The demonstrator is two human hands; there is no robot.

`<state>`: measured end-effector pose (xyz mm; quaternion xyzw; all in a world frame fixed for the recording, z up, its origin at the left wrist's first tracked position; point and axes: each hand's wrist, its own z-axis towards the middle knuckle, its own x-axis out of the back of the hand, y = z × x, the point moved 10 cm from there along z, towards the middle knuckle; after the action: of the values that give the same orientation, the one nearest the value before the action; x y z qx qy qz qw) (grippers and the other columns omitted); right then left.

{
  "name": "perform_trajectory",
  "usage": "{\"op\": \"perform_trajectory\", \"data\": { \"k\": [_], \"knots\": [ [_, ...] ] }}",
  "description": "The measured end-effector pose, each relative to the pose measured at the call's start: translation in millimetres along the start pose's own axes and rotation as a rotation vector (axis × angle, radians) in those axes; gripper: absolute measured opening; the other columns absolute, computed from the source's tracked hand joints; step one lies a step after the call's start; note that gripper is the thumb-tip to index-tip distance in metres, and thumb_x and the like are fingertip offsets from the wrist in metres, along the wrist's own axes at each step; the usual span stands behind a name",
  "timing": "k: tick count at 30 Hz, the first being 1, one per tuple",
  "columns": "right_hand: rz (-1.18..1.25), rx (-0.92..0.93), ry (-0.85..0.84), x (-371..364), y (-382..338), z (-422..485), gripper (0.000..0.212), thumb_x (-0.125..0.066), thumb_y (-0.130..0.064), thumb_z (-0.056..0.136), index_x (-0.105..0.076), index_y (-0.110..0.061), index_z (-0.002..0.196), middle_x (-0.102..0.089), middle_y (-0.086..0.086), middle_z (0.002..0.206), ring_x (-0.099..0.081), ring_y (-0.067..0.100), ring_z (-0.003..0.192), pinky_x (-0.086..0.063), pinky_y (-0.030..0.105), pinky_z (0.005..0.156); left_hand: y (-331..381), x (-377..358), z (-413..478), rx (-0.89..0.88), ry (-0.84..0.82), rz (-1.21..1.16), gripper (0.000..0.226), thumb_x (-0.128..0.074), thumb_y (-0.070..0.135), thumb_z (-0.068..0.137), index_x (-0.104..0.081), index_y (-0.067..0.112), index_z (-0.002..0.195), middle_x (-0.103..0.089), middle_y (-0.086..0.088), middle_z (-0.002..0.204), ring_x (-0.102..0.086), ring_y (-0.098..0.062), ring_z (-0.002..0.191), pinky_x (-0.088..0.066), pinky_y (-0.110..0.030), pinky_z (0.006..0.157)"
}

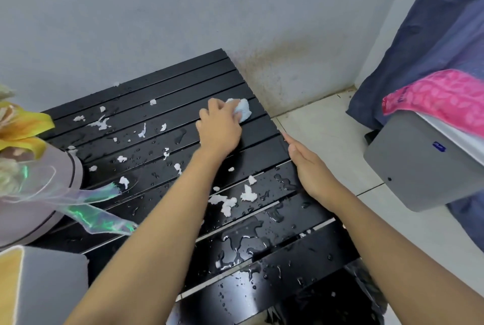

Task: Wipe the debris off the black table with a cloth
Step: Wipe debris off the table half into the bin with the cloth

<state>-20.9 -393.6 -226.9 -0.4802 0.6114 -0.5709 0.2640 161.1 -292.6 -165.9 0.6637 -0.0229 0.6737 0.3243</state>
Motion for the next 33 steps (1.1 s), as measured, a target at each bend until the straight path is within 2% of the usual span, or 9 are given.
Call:
{"op": "perform_trajectory", "data": {
  "k": [3,6,9,15,19,22,25,30,33],
  "knots": [
    [0.001,0.012,0.019,0.9,-1.9,2.0,0.044,-0.027,-0.033,0.107,-0.033,-0.033,0.150,-0.032,-0.019,0.153,-0.028,-0.005,0.138,-0.018,0.010,0.111,42.0,0.8,-52.6,-0.235,0.040,0.076,0.042,-0.048,0.017,0.093,-0.051,0.031,0.133,-0.046,-0.003,0.123,-0.043,-0.030,0.100,-0.036,-0.041,0.083],
    [0.024,0.001,0.017,0.6,-3.5,1.4,0.042,-0.026,-0.028,0.108,-0.034,-0.032,0.149,-0.036,-0.020,0.148,-0.031,-0.008,0.132,-0.020,-0.007,0.095,61.0,-2.6,-109.0,-0.450,-0.145,-0.148,0.039,-0.053,0.020,0.094,-0.055,0.034,0.131,-0.046,0.005,0.113,-0.042,-0.023,0.096,-0.038,-0.036,0.085],
    [0.016,0.026,0.022,1.5,-5.3,-0.1,0.042,-0.028,-0.032,0.107,-0.034,-0.036,0.149,-0.032,-0.024,0.150,-0.028,-0.011,0.135,-0.018,0.006,0.108,38.4,3.3,-70.8,-0.413,-0.310,-0.311,0.037,-0.054,0.027,0.092,-0.060,0.034,0.127,-0.052,0.004,0.107,-0.048,-0.023,0.107,-0.038,-0.035,0.097],
    [0.003,0.019,-0.001,0.2,-4.6,-1.8,0.043,-0.026,-0.034,0.107,-0.032,-0.036,0.150,-0.030,-0.023,0.154,-0.024,-0.009,0.139,-0.014,0.012,0.110,-31.6,12.8,6.2,0.011,-0.010,-0.040,0.040,-0.045,0.027,0.097,-0.050,0.035,0.136,-0.045,-0.006,0.126,-0.042,-0.035,0.111,-0.035,-0.043,0.098],
    [0.012,0.020,0.017,1.9,-7.5,-0.5,0.043,-0.027,-0.031,0.107,-0.035,-0.034,0.149,-0.035,-0.019,0.152,-0.029,-0.007,0.136,-0.017,0.012,0.108,31.3,7.0,-60.7,-0.232,0.076,0.063,0.042,-0.049,0.013,0.091,-0.055,0.029,0.129,-0.049,-0.004,0.121,-0.045,-0.032,0.099,-0.038,-0.042,0.082],
    [0.040,-0.008,0.028,2.1,-5.9,0.3,0.042,-0.025,-0.028,0.108,-0.038,-0.033,0.148,-0.043,-0.013,0.146,-0.038,-0.002,0.131,-0.025,0.013,0.105,62.1,-6.2,-101.9,-0.447,-0.156,-0.097,0.039,-0.052,0.018,0.093,-0.056,0.033,0.129,-0.048,0.003,0.113,-0.045,-0.025,0.097,-0.040,-0.038,0.085],
    [0.023,0.012,0.029,2.2,-5.8,0.4,0.041,-0.026,-0.031,0.108,-0.037,-0.035,0.147,-0.038,-0.016,0.150,-0.032,-0.004,0.134,-0.020,0.013,0.106,52.8,2.8,-64.0,-0.369,-0.382,-0.311,0.037,-0.055,0.015,0.091,-0.063,0.031,0.123,-0.051,0.002,0.101,-0.051,-0.019,0.102,-0.039,-0.034,0.097],
    [0.015,0.027,0.005,1.0,-3.6,0.7,0.043,-0.026,-0.034,0.107,-0.034,-0.034,0.150,-0.032,-0.020,0.154,-0.026,-0.008,0.138,-0.016,0.009,0.105,-11.4,13.0,-1.1,0.022,-0.068,-0.045,0.040,-0.044,0.025,0.097,-0.051,0.032,0.135,-0.045,-0.007,0.127,-0.044,-0.033,0.115,-0.034,-0.042,0.100],
    [0.005,0.036,0.014,1.5,-5.5,1.2,0.043,-0.027,-0.032,0.107,-0.035,-0.031,0.150,-0.033,-0.018,0.154,-0.027,-0.008,0.137,-0.017,0.004,0.104,15.3,6.9,-42.3,-0.099,-0.002,0.076,0.041,-0.046,0.019,0.095,-0.049,0.027,0.135,-0.043,-0.007,0.127,-0.043,-0.034,0.107,-0.035,-0.042,0.089]
  ]
}}
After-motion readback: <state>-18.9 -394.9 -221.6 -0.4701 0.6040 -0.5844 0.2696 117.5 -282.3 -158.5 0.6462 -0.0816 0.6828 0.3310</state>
